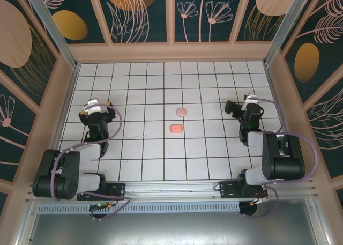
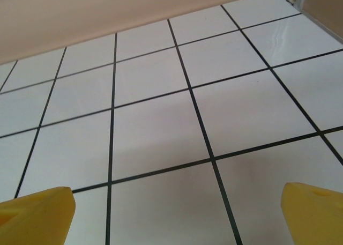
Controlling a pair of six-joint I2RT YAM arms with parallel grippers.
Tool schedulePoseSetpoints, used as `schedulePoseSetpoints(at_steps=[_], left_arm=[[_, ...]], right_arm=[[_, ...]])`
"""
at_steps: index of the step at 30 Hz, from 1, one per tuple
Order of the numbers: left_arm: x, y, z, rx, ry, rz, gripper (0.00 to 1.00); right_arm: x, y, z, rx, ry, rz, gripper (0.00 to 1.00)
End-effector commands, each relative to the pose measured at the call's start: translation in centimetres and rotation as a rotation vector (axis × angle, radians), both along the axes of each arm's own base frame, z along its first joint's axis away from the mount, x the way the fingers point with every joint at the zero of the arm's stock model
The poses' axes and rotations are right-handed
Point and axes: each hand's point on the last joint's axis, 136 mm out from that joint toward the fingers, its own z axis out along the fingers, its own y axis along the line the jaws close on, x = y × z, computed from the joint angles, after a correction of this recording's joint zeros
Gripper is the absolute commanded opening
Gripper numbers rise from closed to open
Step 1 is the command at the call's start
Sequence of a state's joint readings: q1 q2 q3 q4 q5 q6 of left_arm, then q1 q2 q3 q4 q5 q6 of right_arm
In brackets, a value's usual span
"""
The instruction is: Insert the wireless bluetooth earbuds into the charging case
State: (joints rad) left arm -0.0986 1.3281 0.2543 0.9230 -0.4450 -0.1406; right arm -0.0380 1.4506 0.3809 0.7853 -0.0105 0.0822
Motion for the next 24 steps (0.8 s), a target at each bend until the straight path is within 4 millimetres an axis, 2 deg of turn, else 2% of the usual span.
schedulePoseSetpoints(at_steps=[1, 5, 8, 11, 24], left_arm=[[0.4, -0.2, 3.0, 0.034, -0.175, -0.028, 0.99], [0.7, -0.4, 1.2, 0.026, -0.164, -0.052, 0.99], [1.1, -0.2, 0.9, 0.014, -0.145, -0.061, 0.99], [1.3, 0.0, 0.9, 0.003, -0.148, -0.060, 0.99], [1.1, 0.1, 0.9, 0.006, -0.150, -0.059, 0.99]], right_arm=[[0.7, 0.2, 2.9, -0.050, -0.153, 0.045, 0.99], [0.3, 0.1, 2.0, -0.034, -0.158, 0.059, 0.99], [-0.3, 0.3, 2.3, -0.039, -0.195, 0.068, 0.99], [-1.4, 0.4, 2.3, -0.043, -0.245, 0.067, 0.99], [-1.2, 0.3, 2.0, -0.043, -0.226, 0.062, 0.99]])
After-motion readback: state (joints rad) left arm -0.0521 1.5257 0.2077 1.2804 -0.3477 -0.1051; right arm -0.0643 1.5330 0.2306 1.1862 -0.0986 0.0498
